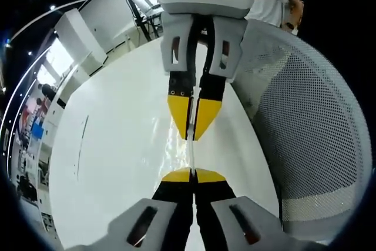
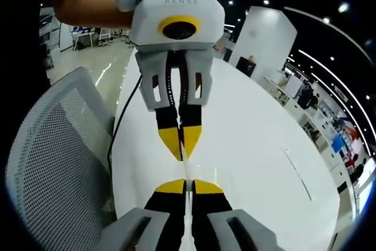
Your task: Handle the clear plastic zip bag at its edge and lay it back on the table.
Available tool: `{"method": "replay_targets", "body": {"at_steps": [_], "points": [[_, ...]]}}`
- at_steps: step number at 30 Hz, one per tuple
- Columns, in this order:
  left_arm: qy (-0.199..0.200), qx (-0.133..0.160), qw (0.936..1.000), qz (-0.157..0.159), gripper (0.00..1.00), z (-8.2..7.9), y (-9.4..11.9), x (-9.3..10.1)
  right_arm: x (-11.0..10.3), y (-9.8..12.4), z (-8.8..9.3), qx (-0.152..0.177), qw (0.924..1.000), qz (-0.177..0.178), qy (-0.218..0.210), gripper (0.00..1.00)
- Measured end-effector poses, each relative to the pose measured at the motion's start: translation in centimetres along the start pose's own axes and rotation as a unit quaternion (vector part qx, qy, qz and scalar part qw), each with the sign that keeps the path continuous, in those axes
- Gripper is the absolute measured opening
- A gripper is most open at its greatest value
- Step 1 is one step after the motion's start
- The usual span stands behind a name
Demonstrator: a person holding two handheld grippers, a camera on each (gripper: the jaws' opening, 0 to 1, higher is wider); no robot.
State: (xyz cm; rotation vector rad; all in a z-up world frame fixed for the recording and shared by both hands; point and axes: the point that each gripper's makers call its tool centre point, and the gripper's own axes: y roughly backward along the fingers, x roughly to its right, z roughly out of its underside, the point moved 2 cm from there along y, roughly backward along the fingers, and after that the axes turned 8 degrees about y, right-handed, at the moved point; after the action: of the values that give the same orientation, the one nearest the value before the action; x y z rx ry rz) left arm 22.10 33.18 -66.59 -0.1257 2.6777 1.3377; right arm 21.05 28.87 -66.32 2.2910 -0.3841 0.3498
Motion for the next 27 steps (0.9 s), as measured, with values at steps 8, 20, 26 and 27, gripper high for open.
{"method": "replay_targets", "body": {"at_steps": [8,20,26,27], "points": [[0.0,-0.001,1.0,0.002,0.0,-0.05,0.07,0.0,0.05,0.05,0.11,0.0,1.0,0.003,-0.001,0.0],[0.001,0.001,1.0,0.002,0.0,-0.13,0.09,-0.02,0.09,0.25,0.21,0.0,1.0,0.005,-0.004,0.0],[0.002,0.0,1.0,0.001,0.0,-0.06,0.19,-0.01,0.11,0.31,0.37,-0.001,1.0,0.005,-0.005,0.0],[0.002,0.0,1.0,0.001,0.0,-0.04,0.2,-0.02,0.14,0.31,0.41,-0.002,1.0,0.005,-0.005,0.0]]}}
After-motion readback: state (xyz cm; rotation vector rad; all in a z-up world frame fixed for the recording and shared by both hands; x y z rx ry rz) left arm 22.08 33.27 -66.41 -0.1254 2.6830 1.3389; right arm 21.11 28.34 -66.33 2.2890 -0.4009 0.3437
